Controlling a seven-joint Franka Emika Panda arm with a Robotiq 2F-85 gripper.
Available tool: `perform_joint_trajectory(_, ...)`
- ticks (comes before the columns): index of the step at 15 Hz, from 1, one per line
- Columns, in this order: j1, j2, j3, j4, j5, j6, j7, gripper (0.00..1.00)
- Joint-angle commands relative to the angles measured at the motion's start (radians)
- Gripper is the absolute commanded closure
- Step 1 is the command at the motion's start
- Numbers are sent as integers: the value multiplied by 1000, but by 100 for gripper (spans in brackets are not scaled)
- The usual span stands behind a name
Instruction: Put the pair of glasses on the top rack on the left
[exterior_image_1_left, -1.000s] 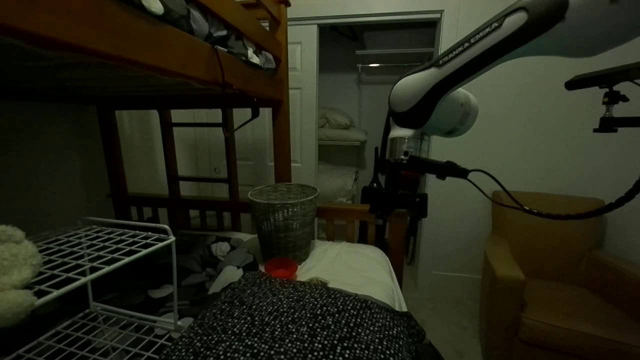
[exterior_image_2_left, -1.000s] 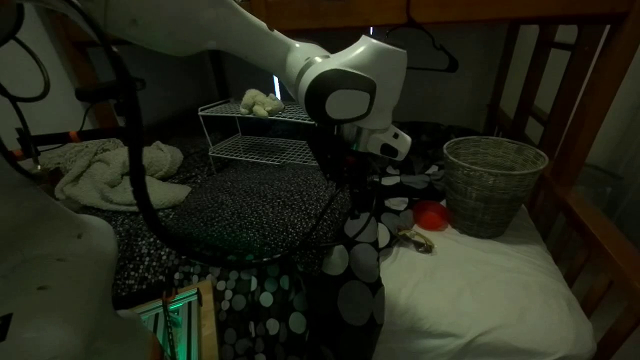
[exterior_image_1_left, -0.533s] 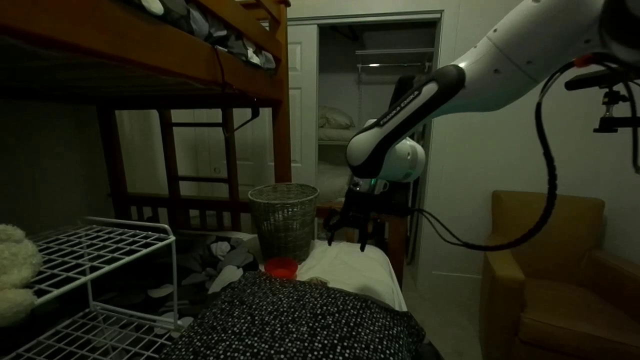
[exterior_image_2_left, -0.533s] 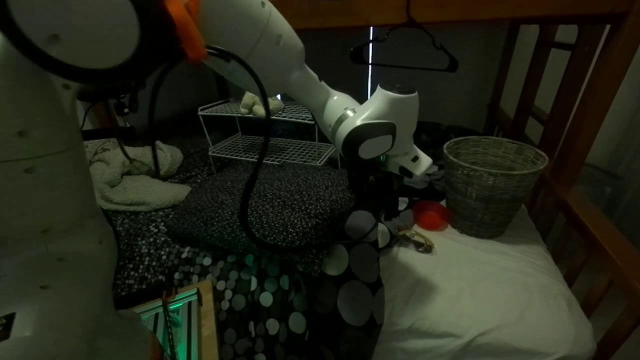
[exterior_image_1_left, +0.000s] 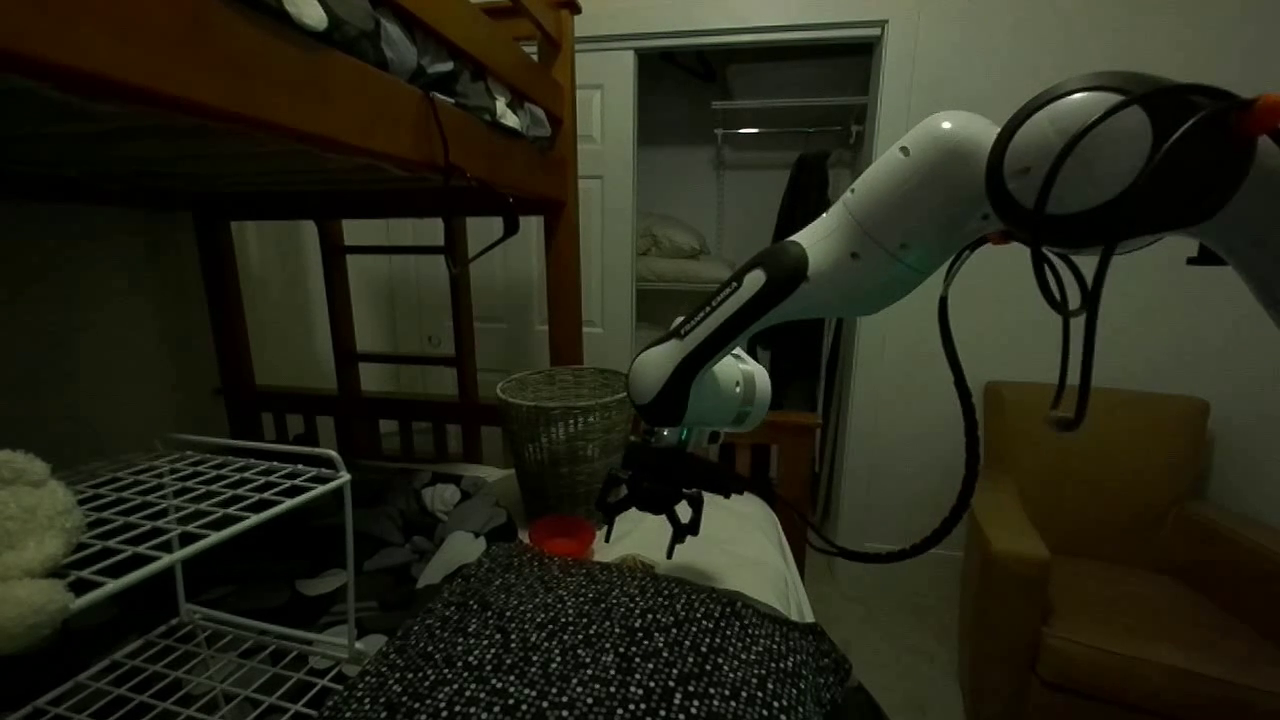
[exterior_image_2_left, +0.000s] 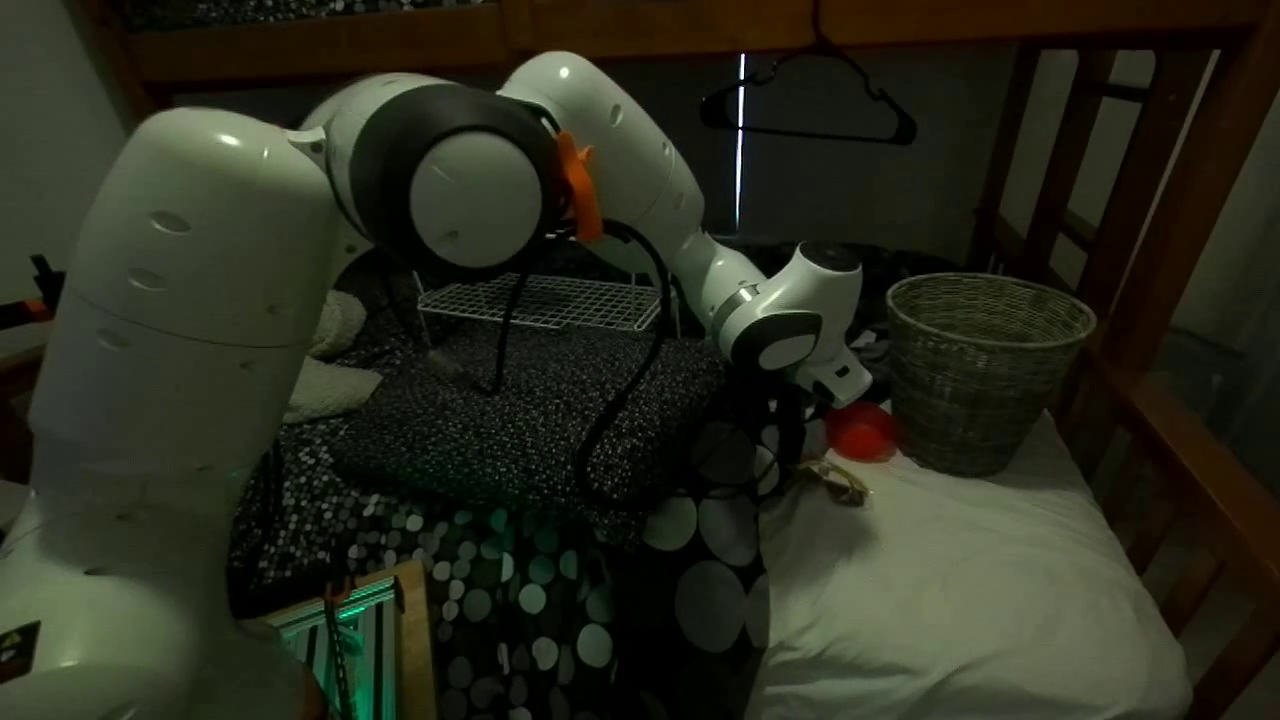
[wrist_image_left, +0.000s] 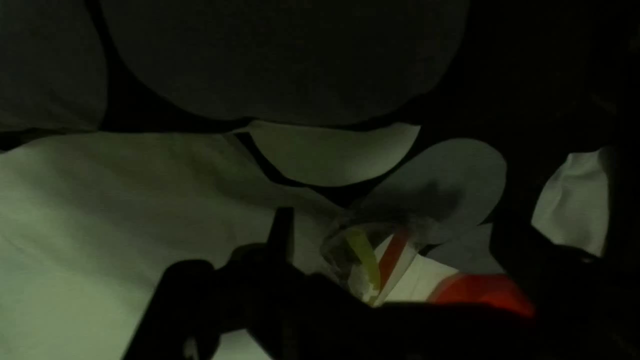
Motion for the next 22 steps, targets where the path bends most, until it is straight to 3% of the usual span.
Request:
perform_joint_trajectory(1, 11, 0, -13, 9, 11, -12, -6, 0)
perform_joint_trajectory(9, 28, 82, -6, 63, 13, 37, -16, 0)
perform_joint_trajectory(18, 151, 203, -124, 116, -53, 224, 104, 1)
perform_joint_trajectory(20, 171, 224, -146, 133, -63, 235, 137, 26)
perform_joint_trajectory(22, 181, 237, -155, 145, -70, 232, 158, 40)
